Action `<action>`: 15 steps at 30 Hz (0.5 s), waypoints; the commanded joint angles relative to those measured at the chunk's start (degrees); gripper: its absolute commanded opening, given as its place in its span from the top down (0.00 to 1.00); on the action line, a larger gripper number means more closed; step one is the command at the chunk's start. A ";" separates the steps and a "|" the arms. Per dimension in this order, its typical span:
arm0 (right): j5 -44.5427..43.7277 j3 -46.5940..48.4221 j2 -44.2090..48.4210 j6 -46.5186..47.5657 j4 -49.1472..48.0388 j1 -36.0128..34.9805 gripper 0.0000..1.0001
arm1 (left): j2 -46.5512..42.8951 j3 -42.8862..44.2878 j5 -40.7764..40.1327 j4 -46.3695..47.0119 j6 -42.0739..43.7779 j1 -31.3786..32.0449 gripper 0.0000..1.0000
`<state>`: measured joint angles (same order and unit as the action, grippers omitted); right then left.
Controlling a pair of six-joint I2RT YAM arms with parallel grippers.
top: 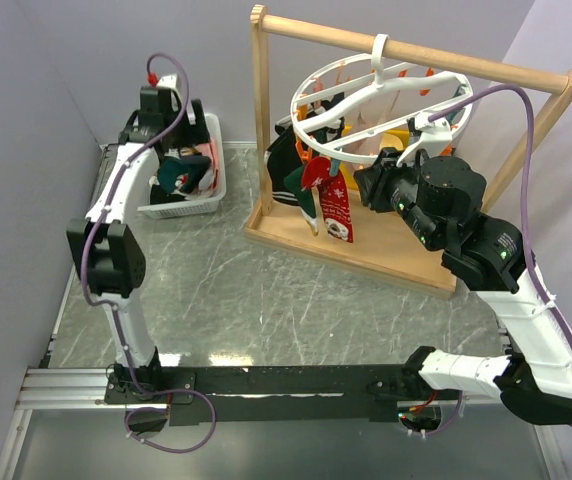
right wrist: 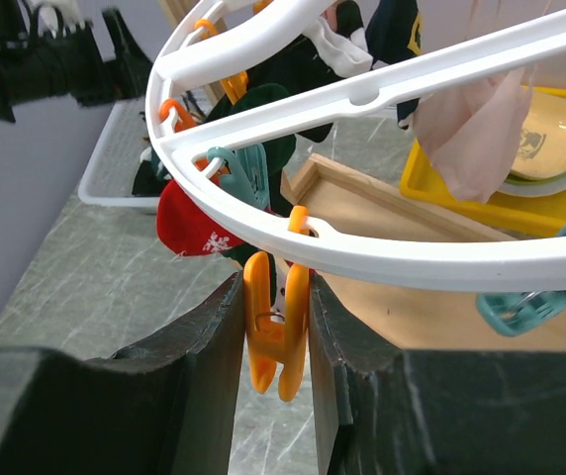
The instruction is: Remove the socks clipped to the hanger
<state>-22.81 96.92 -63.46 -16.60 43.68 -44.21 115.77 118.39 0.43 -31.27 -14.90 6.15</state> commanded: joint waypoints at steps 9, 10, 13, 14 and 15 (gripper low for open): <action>-0.66 -1.47 2.02 1.04 0.27 0.44 0.69 | -42.10 -39.88 26.51 33.52 -11.38 10.35 0.02; -0.66 -1.56 2.03 1.13 0.26 0.44 0.68 | -44.55 -42.60 28.56 35.47 -12.34 11.15 0.02; -0.75 -1.91 2.29 0.96 0.44 0.35 0.68 | -47.12 -46.30 34.80 43.03 -13.75 14.23 0.05; -0.83 -1.83 2.29 0.96 0.61 0.35 0.68 | -47.12 -46.84 35.86 45.39 -13.76 14.93 0.06; -0.83 -1.74 2.29 0.87 0.62 0.44 0.68 | -46.69 -46.93 36.31 45.68 -13.50 16.25 0.07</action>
<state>-23.14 95.72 -62.48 -15.97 43.42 -43.92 67.68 74.85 27.57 3.14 -25.82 20.08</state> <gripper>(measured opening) 0.355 0.947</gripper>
